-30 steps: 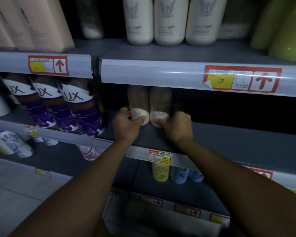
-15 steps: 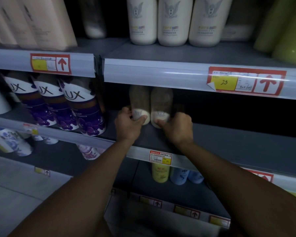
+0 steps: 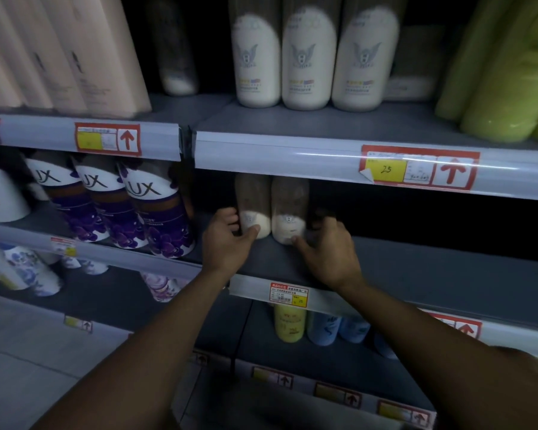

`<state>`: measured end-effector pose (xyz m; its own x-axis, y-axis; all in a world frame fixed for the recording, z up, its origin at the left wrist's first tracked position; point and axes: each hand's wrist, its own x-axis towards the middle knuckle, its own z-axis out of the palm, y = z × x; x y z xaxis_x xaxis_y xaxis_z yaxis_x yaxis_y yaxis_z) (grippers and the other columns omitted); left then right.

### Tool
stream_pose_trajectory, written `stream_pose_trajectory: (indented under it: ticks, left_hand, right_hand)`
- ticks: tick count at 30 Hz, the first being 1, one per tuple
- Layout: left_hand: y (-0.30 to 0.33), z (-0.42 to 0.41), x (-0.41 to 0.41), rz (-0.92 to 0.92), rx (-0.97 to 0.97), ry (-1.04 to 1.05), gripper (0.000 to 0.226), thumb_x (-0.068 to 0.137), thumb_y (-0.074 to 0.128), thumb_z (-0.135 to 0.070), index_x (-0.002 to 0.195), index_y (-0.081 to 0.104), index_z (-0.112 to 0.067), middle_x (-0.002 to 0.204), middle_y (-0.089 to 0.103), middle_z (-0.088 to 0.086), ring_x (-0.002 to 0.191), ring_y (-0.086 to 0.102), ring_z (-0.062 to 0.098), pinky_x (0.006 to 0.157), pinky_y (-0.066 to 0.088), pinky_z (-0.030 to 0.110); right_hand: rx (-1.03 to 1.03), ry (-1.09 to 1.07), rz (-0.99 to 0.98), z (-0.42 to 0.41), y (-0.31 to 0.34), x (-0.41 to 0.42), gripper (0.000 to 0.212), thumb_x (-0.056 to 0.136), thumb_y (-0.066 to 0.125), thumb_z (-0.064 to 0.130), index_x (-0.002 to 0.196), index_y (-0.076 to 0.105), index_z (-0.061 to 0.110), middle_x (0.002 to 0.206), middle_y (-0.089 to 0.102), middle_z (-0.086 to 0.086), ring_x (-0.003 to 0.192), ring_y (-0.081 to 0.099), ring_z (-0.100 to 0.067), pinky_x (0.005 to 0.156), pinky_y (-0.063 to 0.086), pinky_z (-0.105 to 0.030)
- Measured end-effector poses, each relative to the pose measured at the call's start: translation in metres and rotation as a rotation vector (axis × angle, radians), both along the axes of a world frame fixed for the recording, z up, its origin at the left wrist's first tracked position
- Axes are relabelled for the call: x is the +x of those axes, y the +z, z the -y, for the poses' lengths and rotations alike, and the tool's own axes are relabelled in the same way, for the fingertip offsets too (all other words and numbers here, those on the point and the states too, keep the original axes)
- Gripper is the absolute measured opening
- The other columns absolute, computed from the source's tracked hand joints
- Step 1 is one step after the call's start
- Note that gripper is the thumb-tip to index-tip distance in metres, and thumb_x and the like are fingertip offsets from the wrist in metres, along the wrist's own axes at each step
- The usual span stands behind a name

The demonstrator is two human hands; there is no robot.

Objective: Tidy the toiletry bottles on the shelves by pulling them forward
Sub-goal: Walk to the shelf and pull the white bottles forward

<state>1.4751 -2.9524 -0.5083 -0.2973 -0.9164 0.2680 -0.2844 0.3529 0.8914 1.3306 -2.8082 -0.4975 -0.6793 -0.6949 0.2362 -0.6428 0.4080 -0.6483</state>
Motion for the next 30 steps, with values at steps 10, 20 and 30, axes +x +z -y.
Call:
stream_pose_trajectory:
  ticks: [10, 20, 30]
  left_hand:
    - [0.039, -0.066, 0.031, -0.058, -0.052, -0.042, 0.023, 0.086, 0.082, -0.008, 0.105, 0.073, -0.017, 0.087, 0.074, -0.001, 0.076, 0.068, 0.002, 0.078, 0.057, 0.02]
    - [0.12, -0.121, 0.046, -0.092, -0.185, -0.131, 0.02, 0.088, 0.077, -0.006, 0.097, 0.07, -0.022, 0.085, 0.072, -0.002, 0.072, 0.065, 0.0, 0.068, 0.051, 0.013]
    - [0.197, -0.136, 0.043, -0.128, -0.315, -0.118, 0.016, 0.088, 0.074, -0.006, 0.098, 0.072, -0.019, 0.082, 0.07, -0.003, 0.069, 0.062, -0.004, 0.067, 0.046, 0.005]
  right_hand:
    - [-0.097, 0.175, -0.175, -0.089, 0.052, 0.023, 0.049, 0.093, 0.072, 0.036, 0.136, 0.053, 0.022, 0.124, 0.063, 0.001, 0.11, 0.064, -0.018, 0.09, 0.057, -0.041]
    - [-0.201, 0.217, -0.357, -0.136, 0.118, 0.059, 0.042, 0.095, 0.066, 0.041, 0.131, 0.054, 0.023, 0.12, 0.062, 0.005, 0.109, 0.063, -0.015, 0.087, 0.057, -0.04]
    - [-0.326, 0.214, -0.434, -0.143, 0.186, 0.06, 0.041, 0.093, 0.066, 0.036, 0.13, 0.057, 0.021, 0.114, 0.065, 0.004, 0.108, 0.064, -0.017, 0.088, 0.055, -0.038]
